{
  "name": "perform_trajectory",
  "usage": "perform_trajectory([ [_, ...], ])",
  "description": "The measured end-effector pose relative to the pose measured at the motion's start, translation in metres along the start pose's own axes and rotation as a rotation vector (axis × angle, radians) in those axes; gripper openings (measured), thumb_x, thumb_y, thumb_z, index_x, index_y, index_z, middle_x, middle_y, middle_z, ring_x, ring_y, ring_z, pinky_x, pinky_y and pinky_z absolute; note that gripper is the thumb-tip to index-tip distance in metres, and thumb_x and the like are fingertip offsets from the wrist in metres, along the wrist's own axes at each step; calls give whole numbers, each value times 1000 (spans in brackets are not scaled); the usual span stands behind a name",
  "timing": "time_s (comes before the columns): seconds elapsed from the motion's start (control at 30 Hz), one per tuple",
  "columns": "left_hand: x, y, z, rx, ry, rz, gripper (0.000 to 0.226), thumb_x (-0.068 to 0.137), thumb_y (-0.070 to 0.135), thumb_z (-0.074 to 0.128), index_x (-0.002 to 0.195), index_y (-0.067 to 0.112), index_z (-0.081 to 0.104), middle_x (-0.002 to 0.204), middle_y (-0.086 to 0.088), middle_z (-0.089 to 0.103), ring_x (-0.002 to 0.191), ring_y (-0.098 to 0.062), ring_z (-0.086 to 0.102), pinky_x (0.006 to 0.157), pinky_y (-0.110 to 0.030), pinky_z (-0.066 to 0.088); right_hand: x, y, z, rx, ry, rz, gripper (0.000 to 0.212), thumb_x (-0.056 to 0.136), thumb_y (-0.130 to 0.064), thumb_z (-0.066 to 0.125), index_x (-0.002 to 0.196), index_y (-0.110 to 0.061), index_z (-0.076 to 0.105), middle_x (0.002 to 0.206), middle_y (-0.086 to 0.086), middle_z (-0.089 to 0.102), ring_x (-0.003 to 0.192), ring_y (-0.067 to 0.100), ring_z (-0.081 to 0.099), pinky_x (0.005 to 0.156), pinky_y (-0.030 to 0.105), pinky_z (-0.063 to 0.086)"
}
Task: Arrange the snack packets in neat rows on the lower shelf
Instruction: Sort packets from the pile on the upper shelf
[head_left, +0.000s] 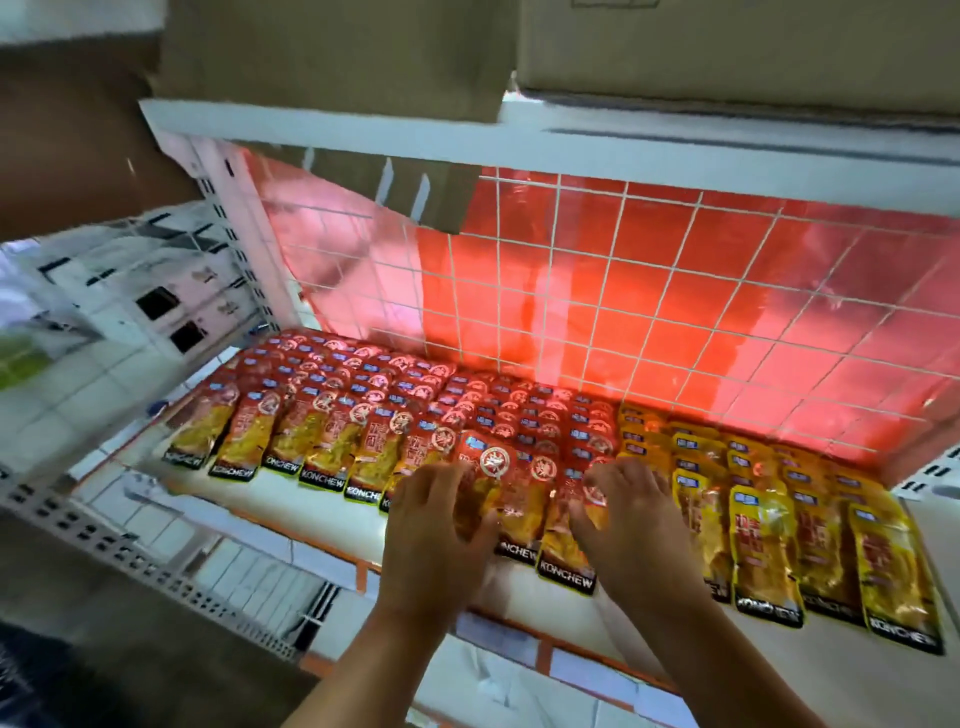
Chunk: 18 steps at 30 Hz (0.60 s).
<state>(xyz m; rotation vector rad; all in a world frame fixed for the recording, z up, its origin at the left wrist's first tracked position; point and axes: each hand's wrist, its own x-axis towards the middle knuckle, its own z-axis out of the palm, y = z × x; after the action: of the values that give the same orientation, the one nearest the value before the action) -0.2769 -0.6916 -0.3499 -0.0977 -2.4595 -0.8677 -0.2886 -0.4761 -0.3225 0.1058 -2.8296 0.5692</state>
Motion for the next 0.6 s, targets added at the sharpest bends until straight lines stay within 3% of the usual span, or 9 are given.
perform_trajectory([
  [0.1,17,-46,-26,39,21,-54,54,74,37,75,123,19,59,112,-5,63,104,-22,51,87,-38,48,13,-36,14,15,-7,-27,29,84,-42,56,102,-21,66,101,0,58,95,24,56,78,35,45],
  [0.33,51,-157,-79,102,40,-94,52,76,33,79,119,9,64,108,-10,65,101,-24,47,83,-45,53,37,-123,59,5,-29,-43,27,80,-37,63,99,-17,66,95,2,59,91,26,57,80,37,48],
  [0.43,64,-186,-92,93,-12,-116,51,77,39,72,119,11,64,109,-7,65,101,-28,52,84,-43,52,40,-150,73,-4,-24,-24,26,81,-34,69,101,-18,67,98,1,58,93,26,55,80,35,46],
  [0.6,74,-202,-96,67,5,-99,53,73,26,87,118,11,63,106,-7,62,98,-21,44,83,-41,48,41,-175,81,9,-24,24,26,80,-28,78,102,-20,67,100,-3,57,94,24,54,80,32,43],
])
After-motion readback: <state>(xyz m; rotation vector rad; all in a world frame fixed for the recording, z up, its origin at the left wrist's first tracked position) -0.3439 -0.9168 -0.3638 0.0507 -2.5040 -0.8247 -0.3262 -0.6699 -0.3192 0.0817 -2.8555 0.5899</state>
